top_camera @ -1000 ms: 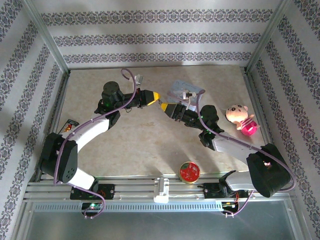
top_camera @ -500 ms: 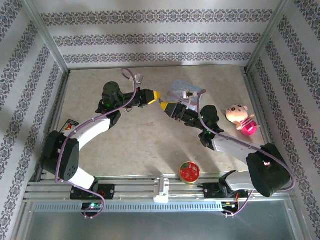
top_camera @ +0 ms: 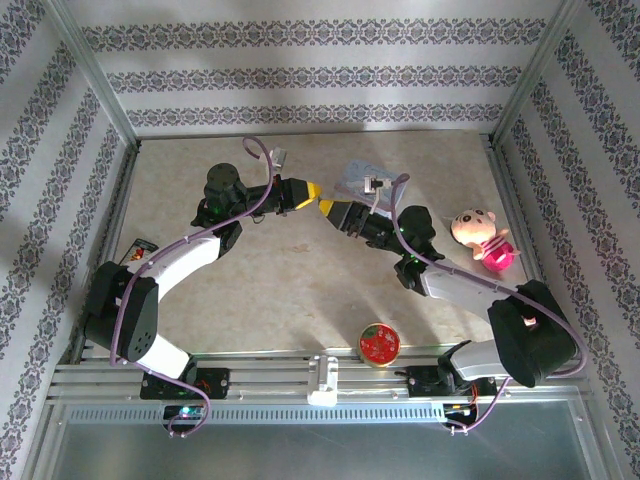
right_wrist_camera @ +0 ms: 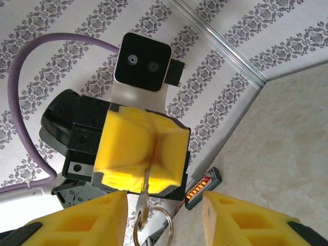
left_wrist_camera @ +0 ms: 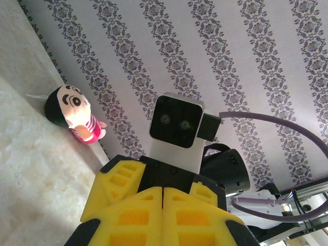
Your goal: Unlock a padlock with a key
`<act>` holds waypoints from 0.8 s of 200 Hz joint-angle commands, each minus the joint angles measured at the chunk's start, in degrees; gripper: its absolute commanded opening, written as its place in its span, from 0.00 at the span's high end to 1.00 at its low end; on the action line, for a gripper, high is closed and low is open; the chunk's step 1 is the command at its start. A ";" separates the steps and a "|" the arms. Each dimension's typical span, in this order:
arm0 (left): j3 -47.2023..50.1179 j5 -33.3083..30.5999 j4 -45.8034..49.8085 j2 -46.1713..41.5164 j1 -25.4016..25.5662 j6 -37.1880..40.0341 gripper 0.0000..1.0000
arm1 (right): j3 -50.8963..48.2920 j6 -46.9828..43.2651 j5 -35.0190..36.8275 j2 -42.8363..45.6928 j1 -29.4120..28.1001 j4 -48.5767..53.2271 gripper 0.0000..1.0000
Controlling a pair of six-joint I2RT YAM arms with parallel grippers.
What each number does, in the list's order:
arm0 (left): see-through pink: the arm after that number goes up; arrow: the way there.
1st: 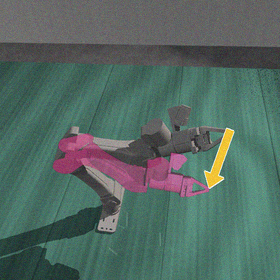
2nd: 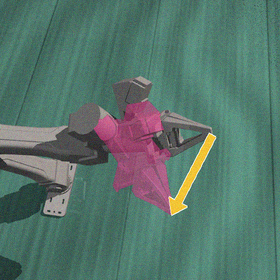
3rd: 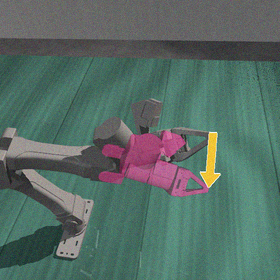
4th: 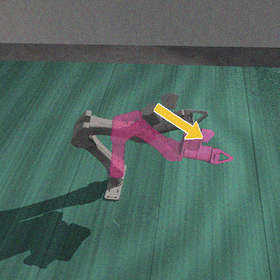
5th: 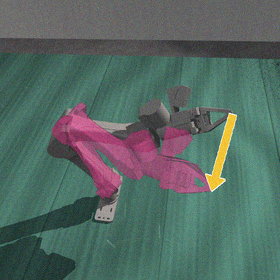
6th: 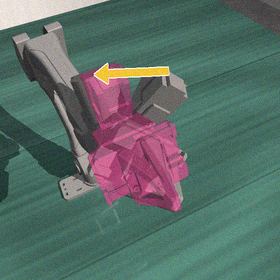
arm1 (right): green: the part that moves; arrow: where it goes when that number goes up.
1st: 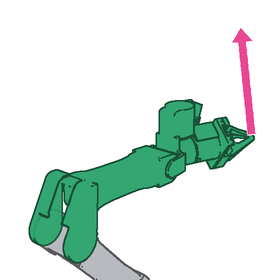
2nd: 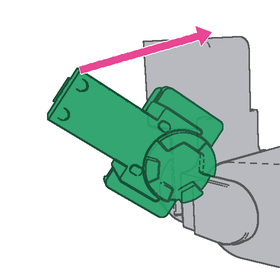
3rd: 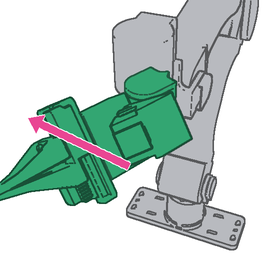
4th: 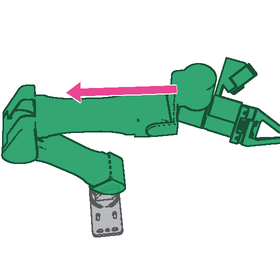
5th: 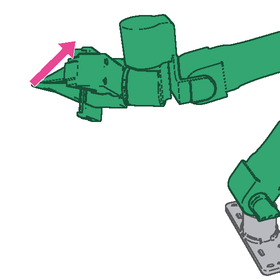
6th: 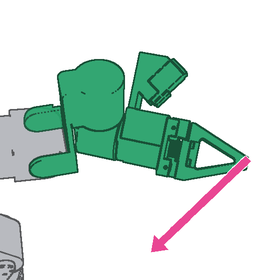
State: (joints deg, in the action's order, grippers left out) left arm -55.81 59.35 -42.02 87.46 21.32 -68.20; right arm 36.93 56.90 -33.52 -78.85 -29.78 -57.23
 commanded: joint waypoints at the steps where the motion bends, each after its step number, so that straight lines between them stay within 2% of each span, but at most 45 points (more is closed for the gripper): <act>1: -0.11 0.76 -1.54 -1.00 0.44 0.59 1.00 | 2.34 -0.02 -1.11 -0.68 -0.63 -3.06 0.59; 35: -0.52 0.76 -0.83 -0.99 0.40 0.95 1.00 | 2.45 -0.04 -1.29 -0.87 -0.63 -3.15 0.67; 160: -0.94 -0.99 0.45 -1.39 0.28 2.02 1.00 | 1.12 0.22 -1.97 -0.33 -0.72 -2.97 0.69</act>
State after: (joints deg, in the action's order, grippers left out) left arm -55.83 58.81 -40.97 87.44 21.32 -67.72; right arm 37.78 57.10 -33.95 -79.26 -29.78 -57.32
